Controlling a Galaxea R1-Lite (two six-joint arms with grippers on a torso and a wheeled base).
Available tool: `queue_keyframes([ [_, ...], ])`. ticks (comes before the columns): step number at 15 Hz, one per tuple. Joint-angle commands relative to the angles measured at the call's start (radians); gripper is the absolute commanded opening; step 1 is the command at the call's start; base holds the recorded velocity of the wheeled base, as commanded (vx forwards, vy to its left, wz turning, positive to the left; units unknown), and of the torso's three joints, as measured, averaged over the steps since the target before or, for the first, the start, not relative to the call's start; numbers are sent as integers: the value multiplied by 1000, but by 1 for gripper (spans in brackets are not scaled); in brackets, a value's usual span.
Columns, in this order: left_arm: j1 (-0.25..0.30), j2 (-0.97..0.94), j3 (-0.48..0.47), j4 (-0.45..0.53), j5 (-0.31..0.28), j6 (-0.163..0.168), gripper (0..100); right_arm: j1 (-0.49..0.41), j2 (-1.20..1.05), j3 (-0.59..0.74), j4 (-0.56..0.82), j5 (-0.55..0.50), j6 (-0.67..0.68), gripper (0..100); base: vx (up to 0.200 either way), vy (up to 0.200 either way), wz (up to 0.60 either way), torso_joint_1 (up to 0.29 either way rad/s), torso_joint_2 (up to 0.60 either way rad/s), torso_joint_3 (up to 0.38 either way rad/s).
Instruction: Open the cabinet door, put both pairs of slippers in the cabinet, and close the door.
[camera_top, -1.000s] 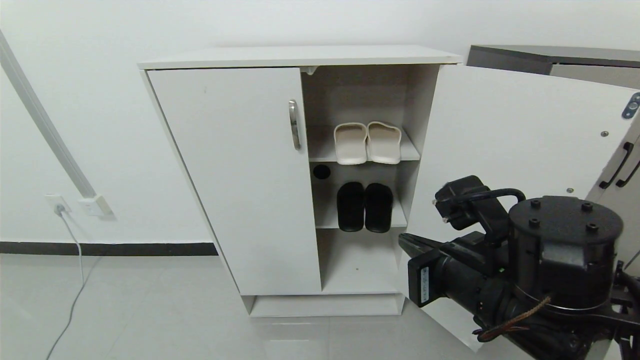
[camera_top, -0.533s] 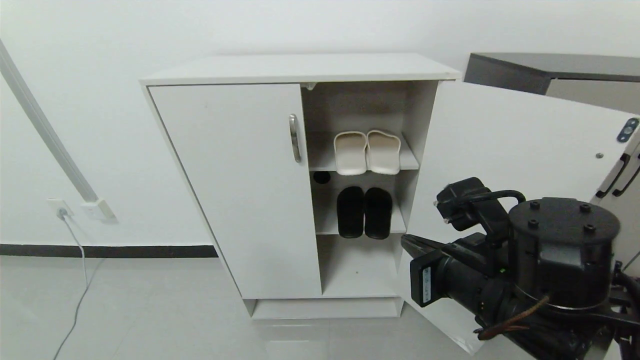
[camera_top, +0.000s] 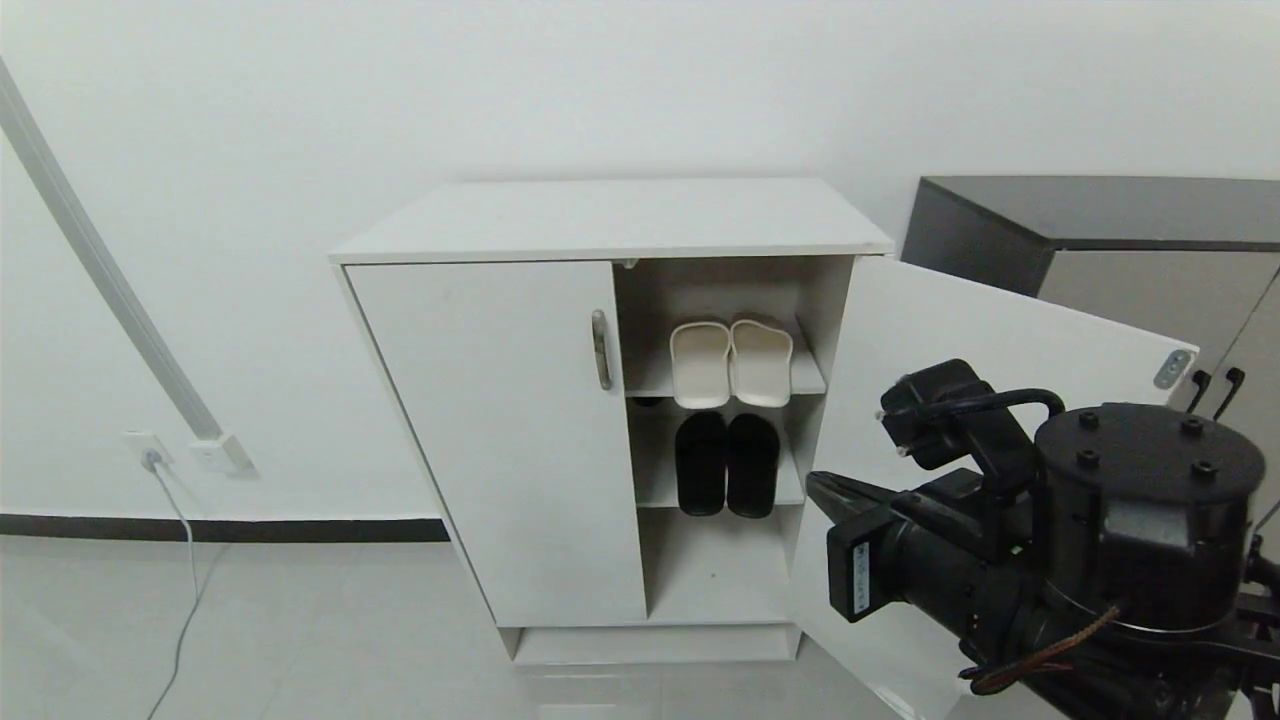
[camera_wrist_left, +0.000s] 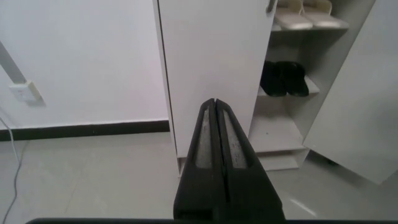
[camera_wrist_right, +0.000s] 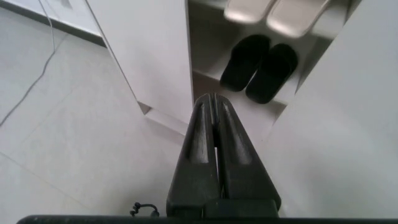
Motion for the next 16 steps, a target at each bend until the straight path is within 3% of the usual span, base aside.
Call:
queue_keyframes([
  [1,1,1,-1,0,-1,2,0,1,-2,4,-4,0,-1,0,0,0,0,154,-466,-339],
  [16,1,1,-1,0,-1,2,0,1,8,9,-21,10,-1,0,0,0,0,196,-512,-320],
])
